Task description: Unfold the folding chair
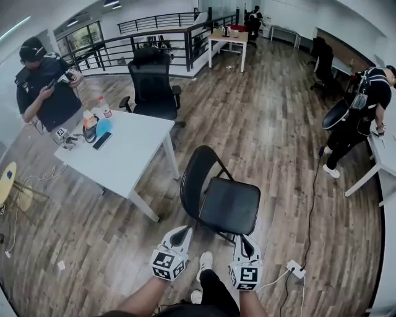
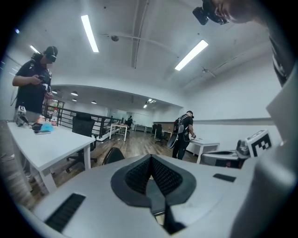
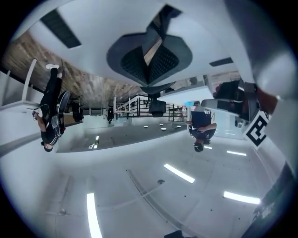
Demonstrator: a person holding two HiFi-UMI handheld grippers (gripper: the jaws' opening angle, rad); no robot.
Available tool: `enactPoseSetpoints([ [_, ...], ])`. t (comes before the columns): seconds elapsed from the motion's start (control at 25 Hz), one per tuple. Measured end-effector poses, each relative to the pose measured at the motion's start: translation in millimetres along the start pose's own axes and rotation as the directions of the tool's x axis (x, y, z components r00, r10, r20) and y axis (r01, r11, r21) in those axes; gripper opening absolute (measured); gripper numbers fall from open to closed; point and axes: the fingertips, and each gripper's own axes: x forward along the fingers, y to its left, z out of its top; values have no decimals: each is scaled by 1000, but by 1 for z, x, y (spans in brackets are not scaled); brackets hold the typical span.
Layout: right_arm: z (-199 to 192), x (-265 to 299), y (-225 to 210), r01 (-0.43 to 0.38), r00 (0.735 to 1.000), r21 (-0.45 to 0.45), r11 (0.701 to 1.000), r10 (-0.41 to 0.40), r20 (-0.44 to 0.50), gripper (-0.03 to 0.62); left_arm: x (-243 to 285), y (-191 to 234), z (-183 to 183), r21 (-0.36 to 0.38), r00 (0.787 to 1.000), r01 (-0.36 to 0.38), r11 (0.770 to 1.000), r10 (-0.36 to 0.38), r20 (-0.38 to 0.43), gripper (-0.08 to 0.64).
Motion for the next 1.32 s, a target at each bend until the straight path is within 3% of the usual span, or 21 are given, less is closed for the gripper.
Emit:
enactPoseSetpoints([
  [0.16, 14, -30, 19, 42, 999, 5, 999, -43, 15, 15, -23, -14, 5, 16, 1000, -15, 1000, 15, -12, 5],
  [0.32, 26, -46, 20, 76, 997, -65, 995, -77, -5, 15, -34, -28, 25, 14, 1000, -23, 1000, 23, 7, 5],
  [0.68, 63, -77, 40, 7, 996, -130, 991, 4, 88, 14, -64, -60, 52, 4, 995, -28, 1000, 27, 99, 5],
  [1.32, 78, -120, 50, -15, 985, -193, 981, 48, 165, 14, -96, -90, 45, 69, 992, -58, 996, 50, 119, 5],
])
